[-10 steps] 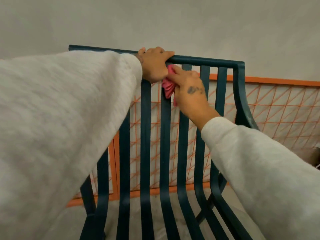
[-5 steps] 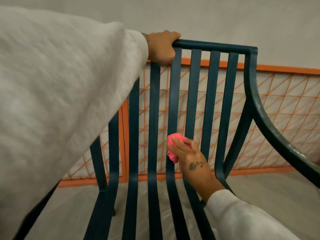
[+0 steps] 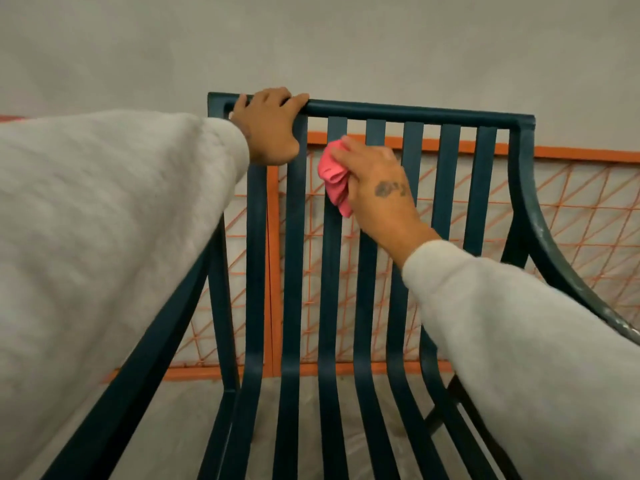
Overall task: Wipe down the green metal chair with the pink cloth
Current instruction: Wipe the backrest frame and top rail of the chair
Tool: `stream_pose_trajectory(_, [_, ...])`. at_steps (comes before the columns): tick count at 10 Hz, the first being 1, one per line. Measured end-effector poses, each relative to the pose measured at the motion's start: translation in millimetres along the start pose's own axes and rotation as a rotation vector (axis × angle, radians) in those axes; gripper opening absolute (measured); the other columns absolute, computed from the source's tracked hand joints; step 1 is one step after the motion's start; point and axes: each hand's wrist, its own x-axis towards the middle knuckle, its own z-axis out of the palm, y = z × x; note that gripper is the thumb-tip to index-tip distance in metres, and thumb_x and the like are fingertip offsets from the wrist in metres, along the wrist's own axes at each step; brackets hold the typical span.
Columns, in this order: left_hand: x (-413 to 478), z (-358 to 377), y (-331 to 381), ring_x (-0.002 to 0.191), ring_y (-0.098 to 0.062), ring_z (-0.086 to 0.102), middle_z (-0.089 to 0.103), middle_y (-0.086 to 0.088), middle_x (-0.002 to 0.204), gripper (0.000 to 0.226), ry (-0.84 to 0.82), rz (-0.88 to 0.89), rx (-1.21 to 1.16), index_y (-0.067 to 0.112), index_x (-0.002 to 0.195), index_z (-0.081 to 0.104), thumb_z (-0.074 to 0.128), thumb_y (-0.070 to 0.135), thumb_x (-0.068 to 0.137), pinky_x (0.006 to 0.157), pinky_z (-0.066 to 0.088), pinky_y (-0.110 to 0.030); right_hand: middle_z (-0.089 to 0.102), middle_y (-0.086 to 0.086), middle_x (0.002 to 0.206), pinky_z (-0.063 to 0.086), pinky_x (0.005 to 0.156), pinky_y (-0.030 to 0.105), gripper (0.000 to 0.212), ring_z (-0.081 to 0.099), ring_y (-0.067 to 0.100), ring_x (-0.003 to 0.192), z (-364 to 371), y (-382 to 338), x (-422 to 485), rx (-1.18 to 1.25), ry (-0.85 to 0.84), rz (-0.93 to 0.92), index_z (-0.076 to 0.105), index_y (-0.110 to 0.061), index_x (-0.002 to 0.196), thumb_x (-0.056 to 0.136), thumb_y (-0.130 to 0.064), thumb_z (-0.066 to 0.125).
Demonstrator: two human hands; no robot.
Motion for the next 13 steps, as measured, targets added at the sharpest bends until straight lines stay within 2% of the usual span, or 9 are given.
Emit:
stream_pose_trajectory(2, [-1,-9,-1,0.144,-0.031,0.028,0.033,-0.005,0.154,0.098,-0.057,-0.007,-0.033,0.024,0.155,0.023,0.038,0.031,0.058,0.119,0.017,-0.056,0.050,0.002,0.136,0.045,0.097,0.045,0.045,0.046,0.034,0.120,31,6,9,-0.262,-0.179,-0.036,0.061,-0.021,0.125,0.084,-0.003,0.064])
stream_pose_trajectory(4, [-2,-11,-3,0.145,-0.031,0.025,0.031,-0.006,0.155,0.098,-0.083,0.006,-0.053,0.023,0.156,0.020,0.042,0.028,0.061,0.120,0.014,-0.058,0.053,-0.003,0.138,0.038,0.109,0.038,0.026,0.046,0.015,0.128,47,-3,-138,-0.163,-0.374,-0.014,0.060,-0.032,0.124,0.099,-0.028,0.052])
stream_pose_trajectory(5, [-3,-12,-2,0.145,-0.031,0.025,0.030,-0.007,0.156,0.103,-0.096,-0.001,-0.060,0.023,0.156,0.020,0.041,0.029,0.055,0.120,0.014,-0.058,0.058,-0.003,0.134,0.040,0.107,0.043,0.027,0.051,0.015,0.126,64,5,-194,-0.040,-0.516,0.053,0.054,-0.057,0.094,0.097,-0.030,0.055])
stream_pose_trajectory(6, [-6,-17,-1,0.143,-0.032,0.027,0.032,-0.010,0.153,0.101,-0.118,0.006,-0.072,0.020,0.155,0.021,0.045,0.027,0.058,0.118,0.019,-0.059,0.055,0.005,0.137,0.041,0.107,0.045,0.046,0.050,0.027,0.127,76,7,-214,0.048,-0.642,0.040,0.055,-0.065,0.108,0.095,-0.021,0.055])
stream_pose_trajectory(7, [-18,-12,6,0.145,-0.035,0.023,0.024,-0.014,0.156,0.086,-0.091,0.021,-0.016,0.018,0.156,0.018,0.056,0.021,0.079,0.118,0.022,-0.057,0.047,0.005,0.141,0.038,0.107,0.034,0.054,0.043,0.027,0.127,79,6,-220,-0.147,-0.921,0.229,0.046,-0.030,0.139,0.091,-0.009,0.054])
stream_pose_trajectory(8, [-58,-1,33,0.147,-0.036,0.021,0.017,-0.014,0.161,0.085,-0.144,0.168,0.021,0.020,0.157,0.016,0.061,0.013,0.085,0.119,0.024,-0.052,0.054,0.009,0.131,0.046,0.101,0.035,0.046,0.052,0.027,0.116,83,-5,-224,-0.179,-0.975,0.269,0.051,-0.021,0.136,0.092,-0.006,0.052])
stream_pose_trajectory(10, [-176,29,57,0.132,-0.022,0.048,0.047,-0.001,0.146,0.056,-0.696,0.483,0.107,0.028,0.147,0.041,0.049,0.018,0.092,0.109,0.043,-0.045,0.066,0.002,0.114,0.051,0.096,0.033,0.036,0.062,0.024,0.105,63,-17,-234,0.000,-0.928,0.369,0.067,-0.026,0.120,0.095,-0.007,0.047])
stream_pose_trajectory(11, [-215,36,47,0.111,-0.019,0.060,0.059,0.002,0.129,0.042,-0.752,0.507,0.145,0.026,0.133,0.055,0.047,0.026,0.093,0.096,0.052,-0.040,0.068,-0.003,0.116,0.046,0.096,0.020,0.042,0.062,0.019,0.103,41,-29,-241,0.057,-0.936,0.371,0.070,-0.032,0.117,0.094,-0.004,0.049])
stream_pose_trajectory(13, [-242,23,45,0.105,-0.017,0.061,0.060,0.004,0.120,0.035,-0.664,0.464,0.075,0.025,0.126,0.059,0.049,0.032,0.093,0.092,0.053,-0.040,0.068,-0.004,0.116,0.050,0.096,0.027,0.043,0.063,0.015,0.101,2,-57,-256,0.096,-1.036,0.434,0.067,-0.032,0.121,0.095,-0.006,0.045])
